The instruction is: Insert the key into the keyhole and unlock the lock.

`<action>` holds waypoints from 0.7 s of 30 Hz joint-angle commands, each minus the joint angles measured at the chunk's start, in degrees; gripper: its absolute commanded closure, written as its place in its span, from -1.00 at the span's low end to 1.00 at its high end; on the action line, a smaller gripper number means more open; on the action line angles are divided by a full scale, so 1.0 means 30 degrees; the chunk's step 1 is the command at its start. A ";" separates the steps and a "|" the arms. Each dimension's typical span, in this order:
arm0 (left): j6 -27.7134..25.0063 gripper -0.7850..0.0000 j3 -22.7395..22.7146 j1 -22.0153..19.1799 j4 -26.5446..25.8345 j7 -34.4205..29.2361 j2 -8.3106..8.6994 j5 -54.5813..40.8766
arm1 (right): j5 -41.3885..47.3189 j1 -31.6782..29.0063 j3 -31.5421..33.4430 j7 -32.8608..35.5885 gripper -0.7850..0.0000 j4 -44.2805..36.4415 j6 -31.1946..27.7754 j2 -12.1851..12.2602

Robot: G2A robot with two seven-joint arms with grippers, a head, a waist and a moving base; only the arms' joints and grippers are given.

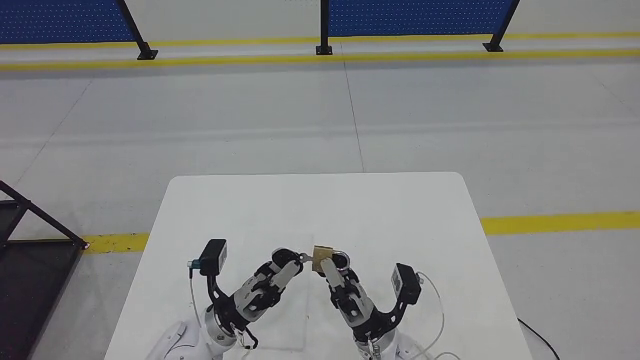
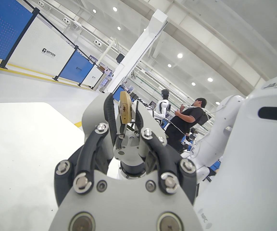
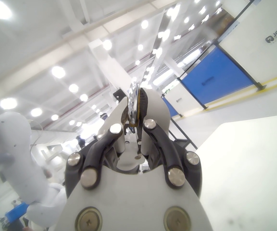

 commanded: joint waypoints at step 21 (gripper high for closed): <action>0.0505 1.00 0.0088 -0.0070 -0.0054 0.0015 0.0015 0.0567 | 0.0117 -0.0121 0.0200 0.1077 1.00 -0.0131 0.0090 -0.0029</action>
